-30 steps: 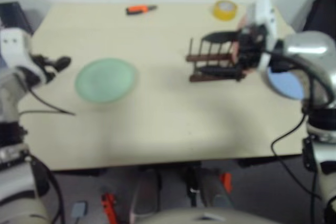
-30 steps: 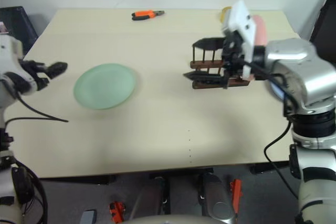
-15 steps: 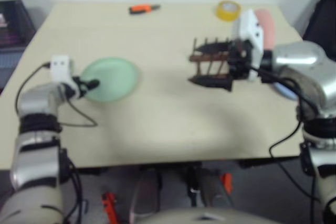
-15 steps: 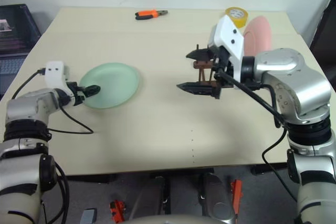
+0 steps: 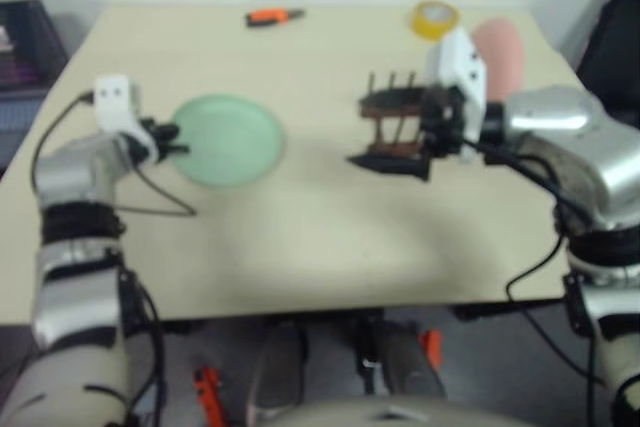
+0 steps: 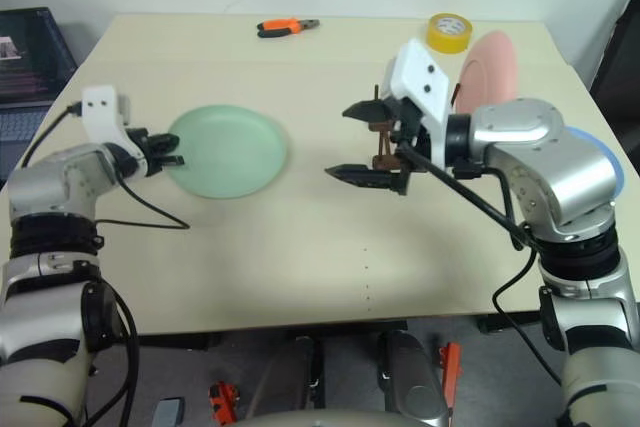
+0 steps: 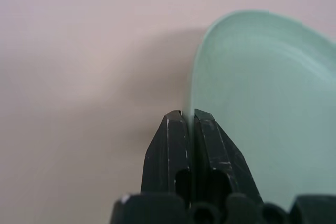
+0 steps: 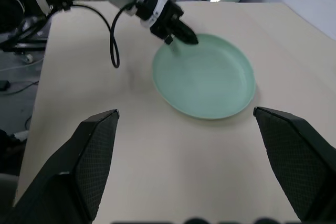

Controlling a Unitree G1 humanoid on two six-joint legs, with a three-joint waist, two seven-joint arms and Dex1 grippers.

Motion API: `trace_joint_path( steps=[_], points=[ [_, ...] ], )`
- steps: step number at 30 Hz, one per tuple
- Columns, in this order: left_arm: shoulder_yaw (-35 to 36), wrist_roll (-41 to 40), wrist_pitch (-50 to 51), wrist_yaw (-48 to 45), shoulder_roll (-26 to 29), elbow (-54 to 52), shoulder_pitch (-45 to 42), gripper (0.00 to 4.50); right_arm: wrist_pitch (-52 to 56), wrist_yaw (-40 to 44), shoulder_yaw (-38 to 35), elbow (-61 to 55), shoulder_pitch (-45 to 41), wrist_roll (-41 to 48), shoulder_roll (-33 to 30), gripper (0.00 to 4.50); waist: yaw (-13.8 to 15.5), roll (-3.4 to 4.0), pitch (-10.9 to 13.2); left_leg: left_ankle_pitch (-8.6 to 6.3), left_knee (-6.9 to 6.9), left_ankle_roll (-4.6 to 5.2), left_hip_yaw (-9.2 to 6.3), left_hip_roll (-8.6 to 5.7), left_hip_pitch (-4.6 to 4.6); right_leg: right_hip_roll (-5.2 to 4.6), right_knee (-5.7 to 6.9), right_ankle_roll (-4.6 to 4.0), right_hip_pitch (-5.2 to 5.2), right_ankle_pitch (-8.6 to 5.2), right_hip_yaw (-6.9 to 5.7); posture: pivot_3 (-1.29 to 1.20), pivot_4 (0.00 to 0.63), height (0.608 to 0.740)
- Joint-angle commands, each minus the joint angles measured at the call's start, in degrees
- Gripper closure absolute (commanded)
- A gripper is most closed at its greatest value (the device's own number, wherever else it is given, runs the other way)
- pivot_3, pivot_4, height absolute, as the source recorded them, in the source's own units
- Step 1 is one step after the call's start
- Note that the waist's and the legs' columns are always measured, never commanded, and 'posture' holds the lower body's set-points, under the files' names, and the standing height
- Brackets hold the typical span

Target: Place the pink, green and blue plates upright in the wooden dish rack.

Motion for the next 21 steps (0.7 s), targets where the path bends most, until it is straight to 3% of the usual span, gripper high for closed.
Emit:
trace_joint_path(
  steps=[1, 10, 19, 21],
  points=[
    [0.46, -0.55, 4.52, 1.7, 1.46, -9.98, -4.59, 4.47, -8.81, -1.36, 5.58, 3.22, -1.59, -8.05, 1.97, 0.0, -0.08, -0.02, 0.01, 0.0, 0.01, 0.0, 0.0, 0.01, 0.0, 0.02, 0.01, 0.01, -0.01, 0.0, 0.0, 0.0, 0.15, 0.74],
    [-4.94, -0.55, 14.05, 0.47, 1.42, -21.4, -14.67, 4.47, -32.29, -15.55, 21.93, 25.16, -6.48, -32.48, 21.5, 0.0, -0.55, -0.03, 0.01, 0.02, -0.06, -0.03, 0.0, 0.02, -0.04, 0.14, 0.02, 0.03, -0.1, 0.02, 0.07, 0.0, 0.15, 0.74],
    [-6.75, -1.77, 19.85, -0.87, 1.29, -28.05, -14.57, 4.47, -40.97, -22.71, 22.8, 39.32, -8.37, -42.53, 28.9, 0.0, -0.92, -0.04, 0.01, 0.03, 0.06, -0.05, -0.04, -0.05, -0.19, 0.03, 0.02, 0.06, -0.14, 0.04, 0.13, 0.0, 0.15, 0.74],
    [-6.82, -1.89, 20.63, -0.99, 1.32, -28.92, -14.4, 4.5, -42.32, -22.81, 22.61, 40.83, -8.37, -43.33, 29.41, 0.42, -0.94, -0.04, 0.01, 0.03, 0.04, -0.05, -0.07, -0.02, -0.18, 0.04, 0.03, 0.06, -0.14, 0.04, 0.12, 0.0, 0.15, 0.74]
  ],
)
